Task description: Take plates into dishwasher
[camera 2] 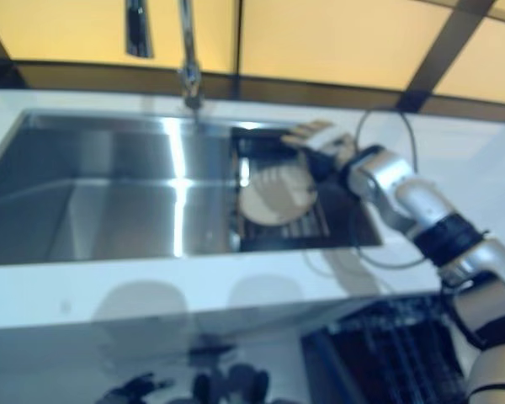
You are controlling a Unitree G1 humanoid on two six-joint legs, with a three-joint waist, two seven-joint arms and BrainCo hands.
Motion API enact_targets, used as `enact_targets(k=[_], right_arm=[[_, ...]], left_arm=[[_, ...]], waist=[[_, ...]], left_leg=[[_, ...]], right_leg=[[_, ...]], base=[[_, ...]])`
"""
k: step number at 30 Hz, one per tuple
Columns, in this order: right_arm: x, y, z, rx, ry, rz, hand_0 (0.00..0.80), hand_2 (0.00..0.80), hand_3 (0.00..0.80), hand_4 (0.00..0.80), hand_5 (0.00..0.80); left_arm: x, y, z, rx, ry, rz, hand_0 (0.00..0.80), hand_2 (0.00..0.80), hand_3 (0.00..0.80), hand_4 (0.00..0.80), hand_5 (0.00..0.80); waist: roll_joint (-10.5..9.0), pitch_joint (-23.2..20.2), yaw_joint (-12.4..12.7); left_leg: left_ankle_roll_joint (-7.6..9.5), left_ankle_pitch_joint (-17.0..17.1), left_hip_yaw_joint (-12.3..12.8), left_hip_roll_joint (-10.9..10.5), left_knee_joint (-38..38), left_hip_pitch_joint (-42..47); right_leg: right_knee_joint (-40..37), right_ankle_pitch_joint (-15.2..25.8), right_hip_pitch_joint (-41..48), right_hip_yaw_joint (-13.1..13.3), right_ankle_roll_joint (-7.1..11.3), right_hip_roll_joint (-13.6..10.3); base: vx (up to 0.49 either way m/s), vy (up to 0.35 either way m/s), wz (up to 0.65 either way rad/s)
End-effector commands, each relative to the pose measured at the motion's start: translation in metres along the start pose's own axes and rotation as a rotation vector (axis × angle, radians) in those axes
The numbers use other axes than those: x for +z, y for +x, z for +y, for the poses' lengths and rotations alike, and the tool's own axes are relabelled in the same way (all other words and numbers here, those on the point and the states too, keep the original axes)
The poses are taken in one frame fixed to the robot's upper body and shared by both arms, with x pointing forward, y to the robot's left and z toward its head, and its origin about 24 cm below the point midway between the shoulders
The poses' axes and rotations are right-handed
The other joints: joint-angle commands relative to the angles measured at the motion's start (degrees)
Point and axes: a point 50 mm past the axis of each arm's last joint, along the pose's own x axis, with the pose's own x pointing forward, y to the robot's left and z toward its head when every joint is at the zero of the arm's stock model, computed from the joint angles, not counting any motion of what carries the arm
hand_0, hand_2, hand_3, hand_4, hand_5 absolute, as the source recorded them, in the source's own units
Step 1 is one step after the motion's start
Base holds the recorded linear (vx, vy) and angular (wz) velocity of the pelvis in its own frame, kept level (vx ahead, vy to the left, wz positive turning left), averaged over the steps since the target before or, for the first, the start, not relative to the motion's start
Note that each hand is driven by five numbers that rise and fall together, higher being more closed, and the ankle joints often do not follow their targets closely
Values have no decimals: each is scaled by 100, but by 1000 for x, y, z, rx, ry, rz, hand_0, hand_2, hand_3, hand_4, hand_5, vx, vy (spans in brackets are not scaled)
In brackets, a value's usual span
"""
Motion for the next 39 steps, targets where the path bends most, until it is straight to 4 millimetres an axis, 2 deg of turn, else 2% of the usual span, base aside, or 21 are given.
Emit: enact_targets(k=[1, 11, 29, 39], right_arm=[[-1, -3, -40, -100, -131, -27, 0, 0, 0, 0, 0], [5, -8, -26, -23, -154, -70, 0, 0, 0, 0, 0], [13, -11, -14, 96, -222, -119, 0, 0, 0, 0, 0], [19, -9, -10, 55, -274, -133, 0, 0, 0, 0, 0]], left_arm=[[29, 4, 14, 45, -10, -51, 0, 0, 0, 0, 0], [28, 4, 17, 53, -6, -50, 0, 0, 0, 0, 0], [28, 3, 19, 55, -16, -66, 0, 0, 0, 0, 0], [32, 3, 16, 46, -23, -80, 0, 0, 0, 0, 0]], waist=[[-136, 385, 222], [-167, 398, 174], [-154, 488, 162], [-116, 539, 171]], left_leg=[[-117, -331, 33, 123, -16, 119], [-121, -329, 66, 146, -16, 128], [-158, -277, 91, 177, -16, 62], [-167, -246, 89, 183, -16, 24]], right_leg=[[57, -89, 364, -223, 786, -458], [72, -69, 340, -240, 803, -469], [55, -51, 289, -239, 795, -469], [54, -37, 257, -244, 800, -490]], base=[[0, 0, 0], [0, 0, 0], [0, 0, 0], [0, 0, 0]])
